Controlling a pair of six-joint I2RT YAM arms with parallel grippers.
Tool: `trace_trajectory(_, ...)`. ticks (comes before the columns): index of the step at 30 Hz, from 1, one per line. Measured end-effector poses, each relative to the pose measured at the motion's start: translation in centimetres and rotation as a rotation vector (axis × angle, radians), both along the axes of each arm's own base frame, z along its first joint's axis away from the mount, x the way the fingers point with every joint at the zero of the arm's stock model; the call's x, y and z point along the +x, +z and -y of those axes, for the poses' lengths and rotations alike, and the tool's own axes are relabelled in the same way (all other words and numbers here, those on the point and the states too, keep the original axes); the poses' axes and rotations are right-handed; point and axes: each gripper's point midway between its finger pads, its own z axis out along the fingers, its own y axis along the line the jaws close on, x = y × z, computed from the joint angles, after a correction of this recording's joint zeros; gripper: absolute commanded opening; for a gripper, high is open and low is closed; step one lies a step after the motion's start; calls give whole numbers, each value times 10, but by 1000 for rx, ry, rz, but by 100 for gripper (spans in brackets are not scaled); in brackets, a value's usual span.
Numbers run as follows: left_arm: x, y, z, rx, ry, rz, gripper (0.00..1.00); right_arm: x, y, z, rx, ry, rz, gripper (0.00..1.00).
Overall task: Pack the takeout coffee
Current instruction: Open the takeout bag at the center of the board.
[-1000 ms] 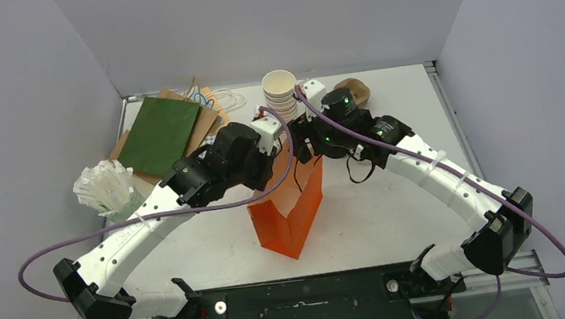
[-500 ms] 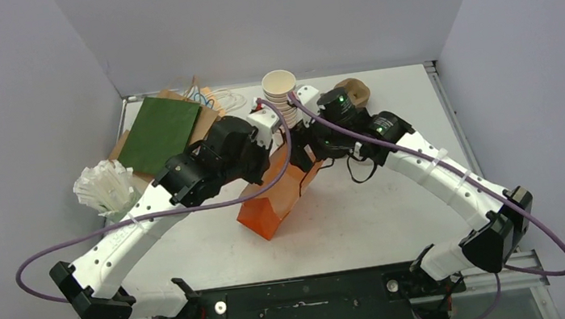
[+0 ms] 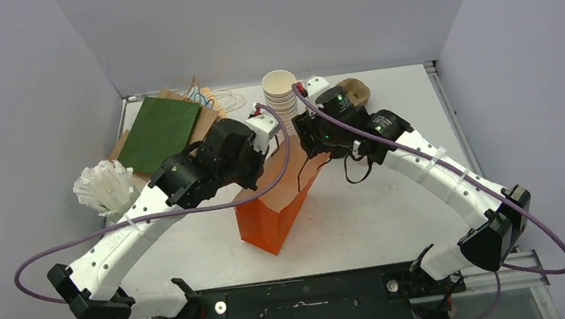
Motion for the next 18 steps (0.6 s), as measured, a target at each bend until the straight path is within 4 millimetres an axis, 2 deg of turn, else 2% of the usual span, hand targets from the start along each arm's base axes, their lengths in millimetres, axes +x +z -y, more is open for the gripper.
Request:
trace_trajectory(5, -1, -4, -7, 31, 17, -6, 0, 8, 1, 11, -29, -69, 27, 69)
trace_trajectory(9, -1, -4, -12, 43, 29, -2, 0, 7, 1, 10, -31, -57, 28, 72)
trace_trajectory(14, -3, 2, -14, 29, 18, 12, 0, -3, -3, -10, 2, 67, -15, 73)
trace_trajectory(18, -6, 13, -15, -2, 3, 36, 0, -8, -11, -33, 2, 170, -56, 73)
